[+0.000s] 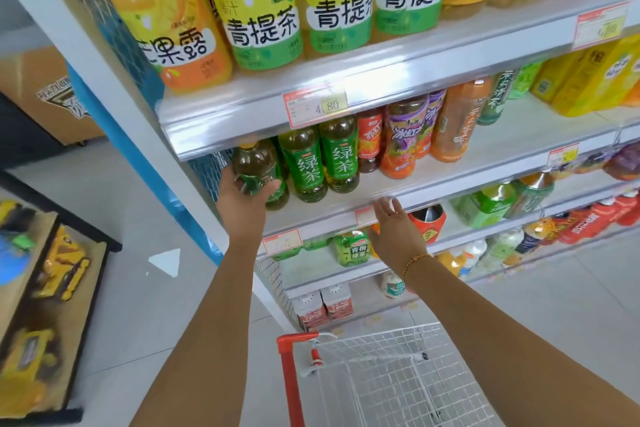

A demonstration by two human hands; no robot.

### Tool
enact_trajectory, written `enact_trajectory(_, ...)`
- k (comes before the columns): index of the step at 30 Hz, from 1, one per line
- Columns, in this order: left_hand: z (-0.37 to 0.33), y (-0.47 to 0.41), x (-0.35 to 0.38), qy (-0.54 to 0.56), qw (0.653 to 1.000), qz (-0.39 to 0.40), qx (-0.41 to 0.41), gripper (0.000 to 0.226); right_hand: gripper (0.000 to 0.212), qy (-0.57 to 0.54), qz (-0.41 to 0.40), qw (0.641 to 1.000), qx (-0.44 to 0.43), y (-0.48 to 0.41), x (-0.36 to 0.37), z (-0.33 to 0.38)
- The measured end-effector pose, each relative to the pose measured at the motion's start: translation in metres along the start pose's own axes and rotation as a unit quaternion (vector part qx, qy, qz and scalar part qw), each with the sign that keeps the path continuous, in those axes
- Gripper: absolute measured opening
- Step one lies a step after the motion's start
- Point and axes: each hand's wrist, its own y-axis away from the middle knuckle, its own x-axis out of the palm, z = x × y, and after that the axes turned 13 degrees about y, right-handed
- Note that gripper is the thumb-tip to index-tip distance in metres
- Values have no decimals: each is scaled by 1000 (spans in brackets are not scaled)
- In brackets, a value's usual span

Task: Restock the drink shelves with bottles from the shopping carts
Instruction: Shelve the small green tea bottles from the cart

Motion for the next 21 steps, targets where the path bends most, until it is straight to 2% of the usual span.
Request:
enact_trajectory(2, -3, -4, 4, 1, 1000, 9, -3, 61, 59, 24, 8, 1000, -6, -4, -3, 1)
enact_trajectory(6, 0, -2, 12, 50, 998, 3, -28, 62, 59, -3, 22, 1000, 0, -6, -3, 1)
enact_trajectory(9, 1, -4, 13, 46, 998, -4, -35, 60, 60, -10, 36, 999, -1, -6, -4, -1)
enact_trajectory(15, -9, -2, 8, -114, 992, 45, -33, 51, 59, -42, 38, 998, 10, -5, -3, -2)
enact_trajectory(18, -14, 34, -3, -145, 988, 47, -16, 43, 53, -82, 40, 996, 11, 11, -4, -6)
enact_trajectory(20, -8, 69, -15, -179, 975, 123, 46, 26, 46, -117, 61, 991, 29, 31, 6, -8)
enact_trajectory(21, 0, 84, -20, -215, 952, 202, 75, 20, 42, -134, 74, 987, 44, 41, 14, -9)
